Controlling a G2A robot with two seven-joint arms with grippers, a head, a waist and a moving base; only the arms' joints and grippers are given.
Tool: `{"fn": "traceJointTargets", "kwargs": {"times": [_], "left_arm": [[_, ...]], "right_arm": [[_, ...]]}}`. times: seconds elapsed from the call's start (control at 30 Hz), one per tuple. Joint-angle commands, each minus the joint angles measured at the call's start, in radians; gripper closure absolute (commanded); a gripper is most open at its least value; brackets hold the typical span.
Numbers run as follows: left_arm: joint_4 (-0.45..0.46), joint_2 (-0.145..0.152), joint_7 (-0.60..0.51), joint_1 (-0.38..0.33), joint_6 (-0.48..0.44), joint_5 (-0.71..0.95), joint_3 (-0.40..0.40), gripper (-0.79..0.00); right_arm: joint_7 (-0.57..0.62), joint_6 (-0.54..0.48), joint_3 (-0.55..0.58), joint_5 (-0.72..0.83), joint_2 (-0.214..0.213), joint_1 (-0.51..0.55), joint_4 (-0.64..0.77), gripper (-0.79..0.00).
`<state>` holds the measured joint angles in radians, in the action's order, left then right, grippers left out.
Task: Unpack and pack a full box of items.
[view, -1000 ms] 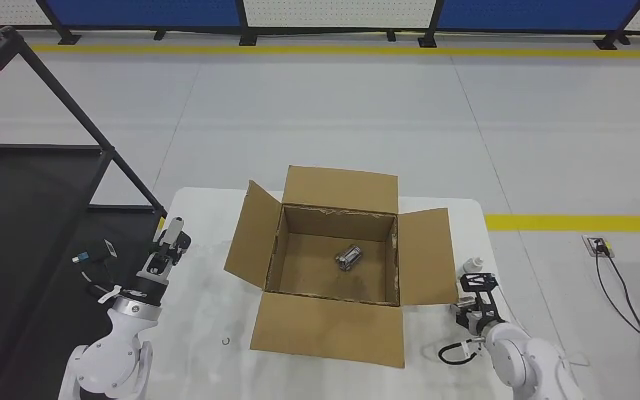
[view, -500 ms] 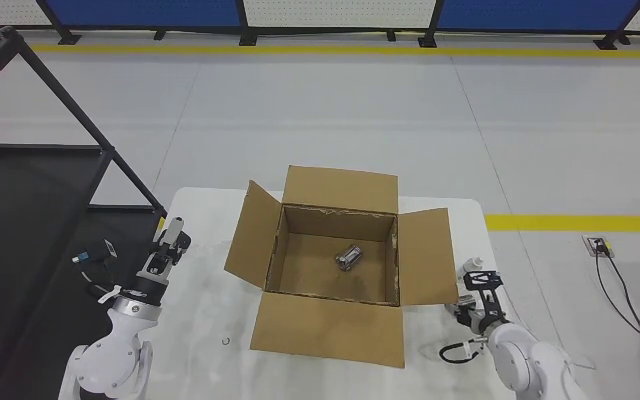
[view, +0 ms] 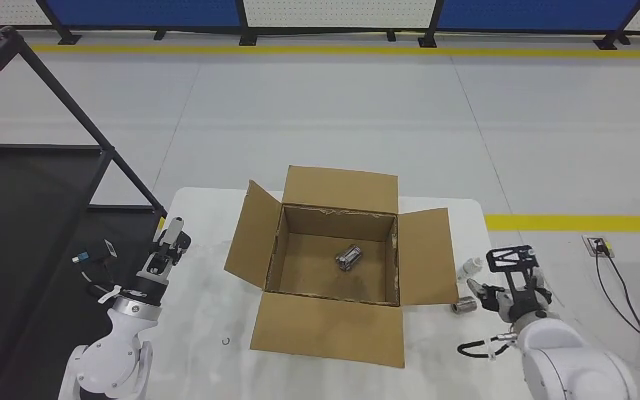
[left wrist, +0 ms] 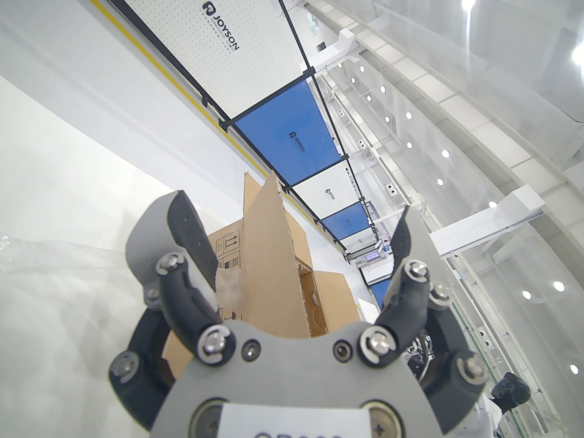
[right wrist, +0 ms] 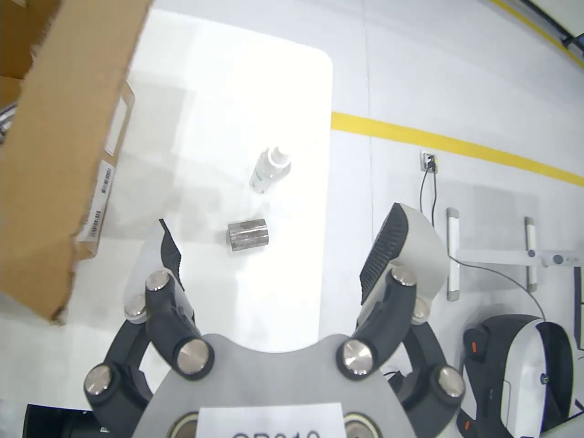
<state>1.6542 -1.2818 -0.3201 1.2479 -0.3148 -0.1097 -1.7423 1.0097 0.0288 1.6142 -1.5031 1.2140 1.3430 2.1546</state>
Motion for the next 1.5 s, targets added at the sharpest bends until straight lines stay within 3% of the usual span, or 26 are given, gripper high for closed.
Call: {"fn": "traceJointTargets", "kwargs": {"times": [0.0, 0.1, 0.23, 0.63, 0.93, 1.07, 1.17, 1.37, 1.47], "left_arm": [[0.0, 0.0, 0.0, 0.0, 0.0, 0.0, 0.0, -0.785], [0.0, 0.0, 0.0, 0.0, 0.0, 0.0, 0.0, -0.785], [0.0, 0.0, 0.0, 0.0, 0.0, 0.0, 0.0, -0.785], [0.0, 0.0, 0.0, 0.0, 0.0, 0.0, 0.0, -0.785], [0.0, 0.0, 0.0, 0.0, 0.0, 0.0, 0.0, -0.785], [0.0, 0.0, 0.0, 0.0, 0.0, 0.0, 0.0, -0.785], [0.0, 0.0, 0.0, 0.0, 0.0, 0.0, 0.0, -0.785], [0.0, 0.0, 0.0, 0.0, 0.0, 0.0, 0.0, -0.785], [0.0, 0.0, 0.0, 0.0, 0.0, 0.0, 0.0, -0.785]], "right_arm": [[0.043, -0.012, -0.014, -0.028, -0.001, -0.026, 0.056, -0.785], [0.096, -0.06, -0.056, -0.038, -0.001, -0.089, 0.102, -0.785], [0.132, -0.142, -0.152, 0.01, 0.003, -0.216, 0.054, -0.785], [0.112, -0.261, -0.471, 0.19, 0.05, -0.602, -0.411, -0.785], [0.076, -0.27, -0.555, 0.225, 0.073, -0.694, -0.534, -0.785], [0.092, -0.263, -0.525, 0.202, 0.065, -0.655, -0.461, -0.785], [0.125, -0.243, -0.461, 0.153, 0.048, -0.556, -0.315, -0.785], [0.158, -0.2, -0.246, 0.08, 0.01, -0.189, 0.092, -0.785], [0.139, -0.182, -0.138, 0.072, 0.0, 0.004, 0.195, -0.785]]}}
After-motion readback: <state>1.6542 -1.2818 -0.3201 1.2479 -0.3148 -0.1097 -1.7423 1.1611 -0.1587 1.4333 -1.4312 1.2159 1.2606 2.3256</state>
